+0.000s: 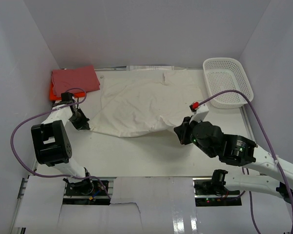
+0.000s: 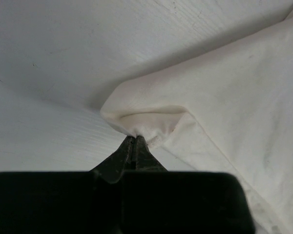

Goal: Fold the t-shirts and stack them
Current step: Flatten out the tshirt

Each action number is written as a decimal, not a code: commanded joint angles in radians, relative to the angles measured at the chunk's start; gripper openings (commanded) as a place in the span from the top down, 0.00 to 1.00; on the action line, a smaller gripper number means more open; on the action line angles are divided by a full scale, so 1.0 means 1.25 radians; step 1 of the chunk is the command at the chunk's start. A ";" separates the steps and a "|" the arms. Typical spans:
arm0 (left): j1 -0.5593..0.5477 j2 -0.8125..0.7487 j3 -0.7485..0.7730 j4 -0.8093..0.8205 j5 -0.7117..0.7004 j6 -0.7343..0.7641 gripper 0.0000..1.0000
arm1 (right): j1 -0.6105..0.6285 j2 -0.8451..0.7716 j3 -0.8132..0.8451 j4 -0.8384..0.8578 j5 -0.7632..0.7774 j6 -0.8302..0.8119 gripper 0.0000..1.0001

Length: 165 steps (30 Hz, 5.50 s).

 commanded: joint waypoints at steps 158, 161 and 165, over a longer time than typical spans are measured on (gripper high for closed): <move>0.072 0.222 0.320 0.168 0.297 -0.340 1.00 | -0.857 0.582 0.300 -0.017 -0.587 -0.359 0.92; 0.063 0.240 0.326 0.168 0.297 -0.340 1.00 | -0.859 0.584 0.294 -0.017 -0.584 -0.357 0.92; 0.062 0.252 0.332 0.167 0.293 -0.339 1.00 | -0.866 0.565 0.286 -0.017 -0.567 -0.353 0.92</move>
